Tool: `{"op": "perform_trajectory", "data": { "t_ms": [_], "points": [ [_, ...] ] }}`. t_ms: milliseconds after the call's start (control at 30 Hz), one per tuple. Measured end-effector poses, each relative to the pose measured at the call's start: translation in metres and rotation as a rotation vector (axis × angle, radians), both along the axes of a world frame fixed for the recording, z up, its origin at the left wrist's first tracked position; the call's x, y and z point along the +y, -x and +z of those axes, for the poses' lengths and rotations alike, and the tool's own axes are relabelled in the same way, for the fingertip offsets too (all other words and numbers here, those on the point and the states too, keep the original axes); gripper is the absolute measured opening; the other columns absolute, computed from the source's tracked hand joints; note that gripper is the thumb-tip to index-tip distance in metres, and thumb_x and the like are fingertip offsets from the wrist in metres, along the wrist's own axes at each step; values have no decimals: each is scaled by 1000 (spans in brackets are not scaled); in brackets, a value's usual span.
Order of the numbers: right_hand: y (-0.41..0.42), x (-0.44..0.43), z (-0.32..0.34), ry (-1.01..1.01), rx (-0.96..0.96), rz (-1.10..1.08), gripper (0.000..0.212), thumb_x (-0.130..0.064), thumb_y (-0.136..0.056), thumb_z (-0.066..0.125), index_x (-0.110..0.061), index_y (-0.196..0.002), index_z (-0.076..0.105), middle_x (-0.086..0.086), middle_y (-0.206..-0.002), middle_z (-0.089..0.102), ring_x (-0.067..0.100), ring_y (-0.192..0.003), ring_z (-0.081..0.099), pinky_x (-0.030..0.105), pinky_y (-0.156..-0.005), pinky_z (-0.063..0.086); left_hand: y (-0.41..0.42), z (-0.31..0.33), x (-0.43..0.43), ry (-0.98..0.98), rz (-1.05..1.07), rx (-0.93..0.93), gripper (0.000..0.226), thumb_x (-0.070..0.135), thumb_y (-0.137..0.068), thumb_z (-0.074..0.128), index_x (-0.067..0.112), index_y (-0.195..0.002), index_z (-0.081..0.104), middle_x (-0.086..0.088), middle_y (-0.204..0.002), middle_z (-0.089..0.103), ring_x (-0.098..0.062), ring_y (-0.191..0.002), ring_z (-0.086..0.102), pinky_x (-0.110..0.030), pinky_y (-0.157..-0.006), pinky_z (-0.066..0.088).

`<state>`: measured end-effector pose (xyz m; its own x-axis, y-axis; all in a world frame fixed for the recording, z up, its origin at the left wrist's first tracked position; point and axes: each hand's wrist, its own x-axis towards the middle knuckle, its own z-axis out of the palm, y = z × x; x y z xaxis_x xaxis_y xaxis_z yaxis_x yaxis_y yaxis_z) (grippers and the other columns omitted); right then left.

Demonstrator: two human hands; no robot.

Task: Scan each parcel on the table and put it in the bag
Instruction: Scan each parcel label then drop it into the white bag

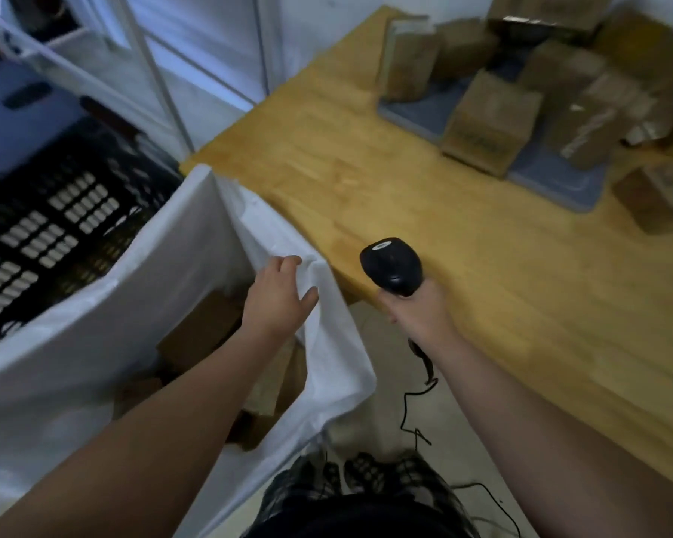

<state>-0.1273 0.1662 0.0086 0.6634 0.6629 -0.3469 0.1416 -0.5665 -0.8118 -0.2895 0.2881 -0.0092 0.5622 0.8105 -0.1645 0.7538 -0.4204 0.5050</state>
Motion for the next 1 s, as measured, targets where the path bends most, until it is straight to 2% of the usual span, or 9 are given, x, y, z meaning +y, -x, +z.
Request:
{"op": "perform_trajectory", "data": {
  "t_ms": [100,167,267,400,567,733,867,1000],
  "points": [
    [-30,-22,21,-50,-35,-113,11,-9,-82,69,-7,-74,61,4,-58,55,24,-63,57,41,-64,50,-44,22,0,-35,-133,-26,59,33,-92,59,12,-142,38,-10,-141,39,-30,-124,44,-41,-98,43],
    [-51,-40,32,-65,-43,-200,9,-10,-82,69,-5,-80,61,7,-60,54,25,-62,54,38,-60,45,-77,35,-5,-57,-217,-38,59,32,-91,60,13,-143,37,-10,-140,39,-30,-123,45,-42,-97,43],
    [-81,-70,43,-65,-47,-327,13,-11,-81,69,-9,-74,58,8,-61,51,24,-58,49,34,-58,39,-122,50,-17,-86,-319,-77,57,33,-92,58,14,-142,38,-10,-139,40,-29,-123,45,-41,-97,44],
    [-119,-105,54,-54,-108,-447,22,-9,-79,67,-9,-63,52,8,-57,48,24,-56,48,32,-56,37,-178,57,-37,-97,-435,-83,57,35,-92,58,15,-141,39,-9,-138,40,-29,-122,45,-41,-98,44],
    [-186,-126,66,-108,-116,-582,15,-10,-78,67,-8,-69,55,3,-53,47,21,-51,46,30,-53,38,-250,61,-55,-108,-495,-78,57,36,-92,57,16,-141,38,-8,-139,39,-28,-123,44,-40,-98,43],
    [-260,-123,77,-142,-55,-565,27,-4,-79,64,-11,-58,48,5,-51,42,19,-44,39,31,-50,34,-321,70,-42,-125,-461,-19,59,38,-92,58,14,-141,38,-10,-139,39,-30,-126,41,-40,-100,41],
    [-326,-97,90,-162,-75,-506,25,-7,-80,66,-13,-63,49,1,-50,46,16,-42,43,29,-49,37,-379,82,-12,-210,-380,71,58,44,-89,59,10,-133,42,-14,-131,41,-34,-123,41,-42,-100,38],
    [-366,-56,89,-166,13,-385,26,-9,-84,66,-10,-62,52,6,-51,47,15,-40,45,29,-48,40,-420,78,9,-236,-274,182,67,56,-87,56,12,-135,38,-15,-138,35,-37,-130,32,-47,-108,29]
  ]
}}
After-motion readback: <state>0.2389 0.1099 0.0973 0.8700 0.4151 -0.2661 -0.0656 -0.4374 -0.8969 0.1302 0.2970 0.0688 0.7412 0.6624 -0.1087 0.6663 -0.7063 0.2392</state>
